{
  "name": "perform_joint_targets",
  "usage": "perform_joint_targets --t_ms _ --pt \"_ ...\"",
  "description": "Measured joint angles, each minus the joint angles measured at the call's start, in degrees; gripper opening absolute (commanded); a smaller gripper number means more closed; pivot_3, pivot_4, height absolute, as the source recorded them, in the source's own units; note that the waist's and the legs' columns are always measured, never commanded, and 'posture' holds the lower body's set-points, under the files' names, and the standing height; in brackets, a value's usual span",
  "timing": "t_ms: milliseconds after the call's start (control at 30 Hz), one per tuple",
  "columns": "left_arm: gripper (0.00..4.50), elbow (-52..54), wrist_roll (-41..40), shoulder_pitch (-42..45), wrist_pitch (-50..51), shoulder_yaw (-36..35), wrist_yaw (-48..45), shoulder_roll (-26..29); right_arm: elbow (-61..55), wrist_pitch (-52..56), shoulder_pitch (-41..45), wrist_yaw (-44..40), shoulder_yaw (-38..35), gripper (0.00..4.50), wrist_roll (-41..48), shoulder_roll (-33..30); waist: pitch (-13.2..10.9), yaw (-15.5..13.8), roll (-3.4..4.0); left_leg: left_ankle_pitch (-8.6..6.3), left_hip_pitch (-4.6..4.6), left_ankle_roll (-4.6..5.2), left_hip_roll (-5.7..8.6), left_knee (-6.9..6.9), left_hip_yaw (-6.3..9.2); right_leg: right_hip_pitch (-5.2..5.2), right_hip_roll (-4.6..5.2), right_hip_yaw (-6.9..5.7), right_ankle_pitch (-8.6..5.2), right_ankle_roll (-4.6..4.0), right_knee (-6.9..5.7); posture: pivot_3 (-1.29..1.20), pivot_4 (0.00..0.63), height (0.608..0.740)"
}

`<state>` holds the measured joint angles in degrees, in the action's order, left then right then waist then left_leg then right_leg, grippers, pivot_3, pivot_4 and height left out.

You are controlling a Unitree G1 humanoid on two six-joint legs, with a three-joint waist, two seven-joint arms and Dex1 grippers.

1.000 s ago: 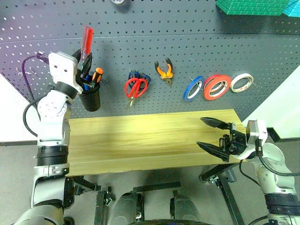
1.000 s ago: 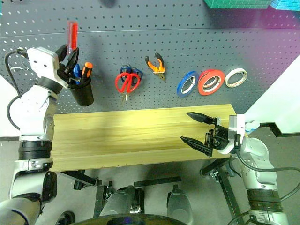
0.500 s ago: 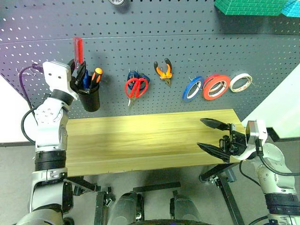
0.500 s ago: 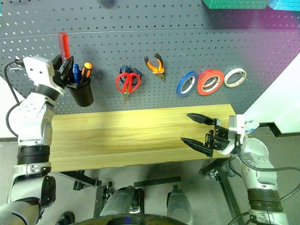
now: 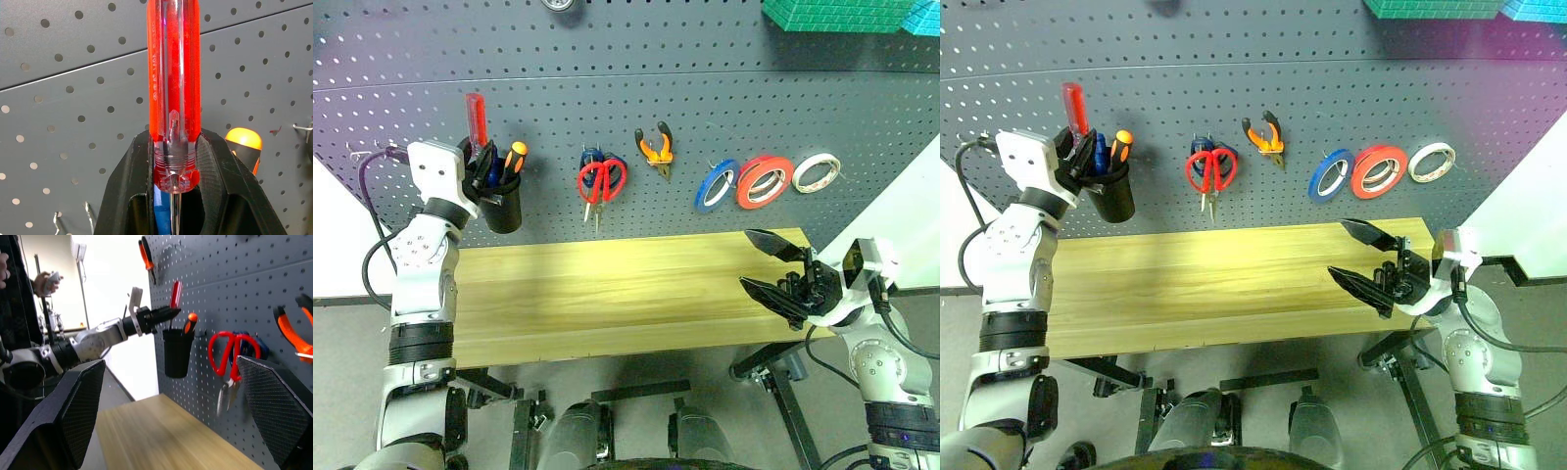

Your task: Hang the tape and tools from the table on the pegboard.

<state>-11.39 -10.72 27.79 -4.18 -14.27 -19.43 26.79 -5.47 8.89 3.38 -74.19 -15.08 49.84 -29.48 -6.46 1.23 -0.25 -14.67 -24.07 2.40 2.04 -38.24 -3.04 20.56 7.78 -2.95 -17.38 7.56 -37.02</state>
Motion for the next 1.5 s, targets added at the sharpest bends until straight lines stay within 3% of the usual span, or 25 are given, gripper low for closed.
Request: perform_joint_targets --t_ms 500,867,1200,1500 --pt "0.85 -3.9 -0.1 -0.5 0.6 -0.1 1.3 -0.9 -2.8 2.0 -0.1 2.9 -1.3 4.50 1.8 1.2 0.0 0.1 0.00 -0.01 0.00 0.01 0.00 0.01 0.00 0.02 0.01 0.01 0.00 0.00 0.00 -0.12 0.065 0.740" --pt "4.49 -4.0 -2.4 -1.1 1.3 -0.8 1.0 -1.4 -2.8 2.1 -0.1 3.6 -1.2 4.50 1.6 1.2 0.0 0.0 0.00 -0.02 0.00 0.02 0.00 0.02 0.00 0.01 0.06 0.01 0.00 0.00 0.02 -0.12 0.065 0.740" --pt "4.49 -1.7 -4.5 -1.2 3.0 -1.1 1.0 -2.8 -2.8 2.1 0.7 3.6 -1.2 4.50 1.5 1.2 0.0 0.0 0.00 -0.02 -0.01 0.02 0.00 0.03 0.00 0.02 0.08 0.05 0.00 -0.01 0.03 -0.11 0.065 0.740" --pt "4.49 10.1 -5.5 -2.1 7.1 0.0 1.5 -3.3 -2.5 2.0 1.5 3.3 -1.2 4.50 0.9 1.2 0.0 -0.1 0.00 -0.02 -0.04 0.02 0.00 0.06 -0.01 0.04 0.07 0.07 0.00 -0.01 0.06 -0.10 0.054 0.740"
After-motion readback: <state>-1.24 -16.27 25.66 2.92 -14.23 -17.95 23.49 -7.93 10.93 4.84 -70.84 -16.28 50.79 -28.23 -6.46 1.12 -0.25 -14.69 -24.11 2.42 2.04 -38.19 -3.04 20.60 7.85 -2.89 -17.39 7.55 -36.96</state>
